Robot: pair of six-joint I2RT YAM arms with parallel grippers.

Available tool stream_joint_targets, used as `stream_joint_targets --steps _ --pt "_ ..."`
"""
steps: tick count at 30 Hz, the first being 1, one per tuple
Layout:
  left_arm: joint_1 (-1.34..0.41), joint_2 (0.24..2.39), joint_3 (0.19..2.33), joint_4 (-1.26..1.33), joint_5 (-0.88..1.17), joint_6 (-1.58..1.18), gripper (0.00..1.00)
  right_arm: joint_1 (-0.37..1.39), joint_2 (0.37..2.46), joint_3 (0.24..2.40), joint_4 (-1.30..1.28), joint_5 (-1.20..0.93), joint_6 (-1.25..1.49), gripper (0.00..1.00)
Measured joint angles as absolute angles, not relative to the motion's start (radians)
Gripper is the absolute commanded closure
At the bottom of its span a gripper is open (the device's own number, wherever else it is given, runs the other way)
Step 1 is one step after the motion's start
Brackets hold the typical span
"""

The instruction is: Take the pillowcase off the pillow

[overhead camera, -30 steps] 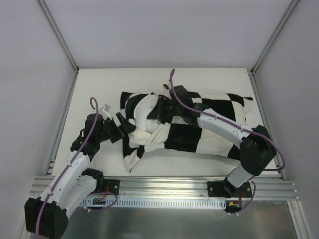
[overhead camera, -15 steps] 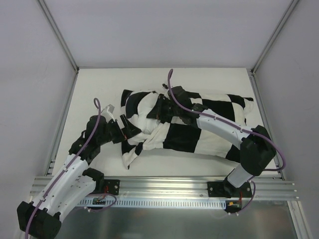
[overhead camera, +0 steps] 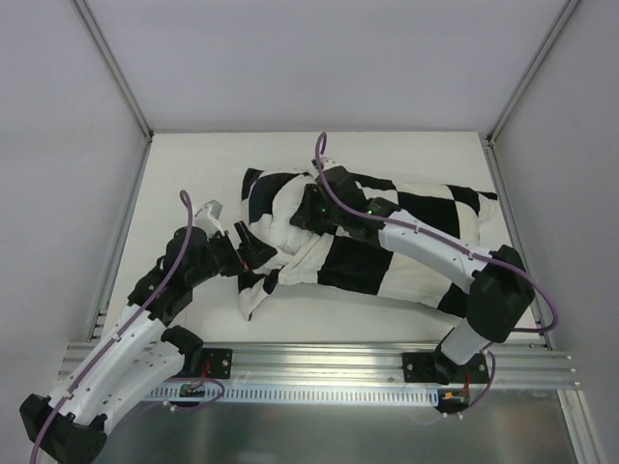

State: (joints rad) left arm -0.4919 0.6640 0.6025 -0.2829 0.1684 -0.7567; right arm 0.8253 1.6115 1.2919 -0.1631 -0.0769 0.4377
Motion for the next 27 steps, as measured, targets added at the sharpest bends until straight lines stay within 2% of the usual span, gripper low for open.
stream_joint_targets --steps 5,14,17,20,27 --pt "-0.492 0.7 0.604 -0.283 0.147 -0.765 0.04 0.928 1.613 1.377 -0.297 0.186 0.301 0.99" --pt "-0.5 0.799 0.587 -0.281 0.142 -0.817 0.08 1.045 1.62 1.416 -0.379 0.478 0.128 0.99" --pt "-0.505 0.793 0.587 -0.277 0.139 -0.821 0.07 1.067 1.625 1.416 -0.379 0.535 0.093 0.99" --pt "-0.505 0.788 0.587 -0.275 0.142 -0.821 0.01 1.078 1.63 1.416 -0.379 0.566 0.075 0.99" --pt "-0.546 0.805 0.627 -0.286 0.148 -0.819 0.01 1.081 1.631 1.416 -0.379 0.59 0.067 0.99"
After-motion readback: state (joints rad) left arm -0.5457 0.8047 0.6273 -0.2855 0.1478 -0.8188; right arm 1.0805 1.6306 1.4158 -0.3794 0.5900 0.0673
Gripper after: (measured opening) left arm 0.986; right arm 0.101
